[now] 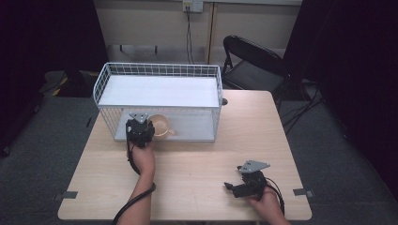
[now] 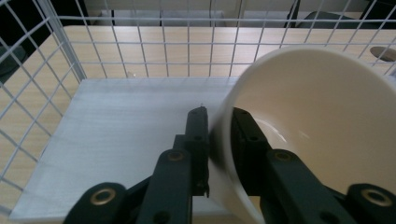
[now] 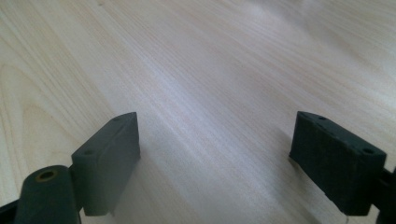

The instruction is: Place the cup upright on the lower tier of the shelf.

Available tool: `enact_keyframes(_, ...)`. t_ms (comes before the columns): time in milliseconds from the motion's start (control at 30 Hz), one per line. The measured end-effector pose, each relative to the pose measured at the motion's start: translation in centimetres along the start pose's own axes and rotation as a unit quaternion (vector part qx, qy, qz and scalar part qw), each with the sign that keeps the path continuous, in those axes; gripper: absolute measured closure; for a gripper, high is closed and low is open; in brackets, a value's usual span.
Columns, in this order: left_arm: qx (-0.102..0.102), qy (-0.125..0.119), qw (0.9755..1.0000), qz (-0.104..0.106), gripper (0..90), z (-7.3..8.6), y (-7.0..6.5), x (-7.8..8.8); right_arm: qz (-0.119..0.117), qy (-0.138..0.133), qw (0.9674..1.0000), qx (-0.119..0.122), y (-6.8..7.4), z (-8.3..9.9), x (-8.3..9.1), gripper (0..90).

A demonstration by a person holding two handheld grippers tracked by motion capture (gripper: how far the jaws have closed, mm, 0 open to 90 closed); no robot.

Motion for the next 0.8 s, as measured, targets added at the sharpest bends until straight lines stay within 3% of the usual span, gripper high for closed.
enact_keyframes(133, 0.003, -0.007, 1.0, 0.002, 67.3, -0.2, -0.1, 0.1, 0.0, 0.0, 1.0, 0.0, 0.0, 0.0, 0.0, 14.9)
enact_keyframes(500, 0.017, -0.016, 0.9995, 0.02, 54.5, -0.2, -0.4, -0.1, 0.0, 0.0, 1.0, 0.0, 0.0, 0.0, 0.0, 15.0)
enact_keyframes(800, 0.033, -0.013, 0.9977, 0.057, 45.0, -0.8, -0.4, 1.1, 0.0, 0.0, 1.0, 0.0, 0.0, 0.0, 0.0, 15.0)
Point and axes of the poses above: each handheld gripper's, and its own axes: x roughly backward along the jaws, z roughly out of its underside, y roughly to its left, the point moved 6 cm from there along -x, roughly forward along the jaws, and after that the axes turned 3 degrees about x, right-handed, at the moved point
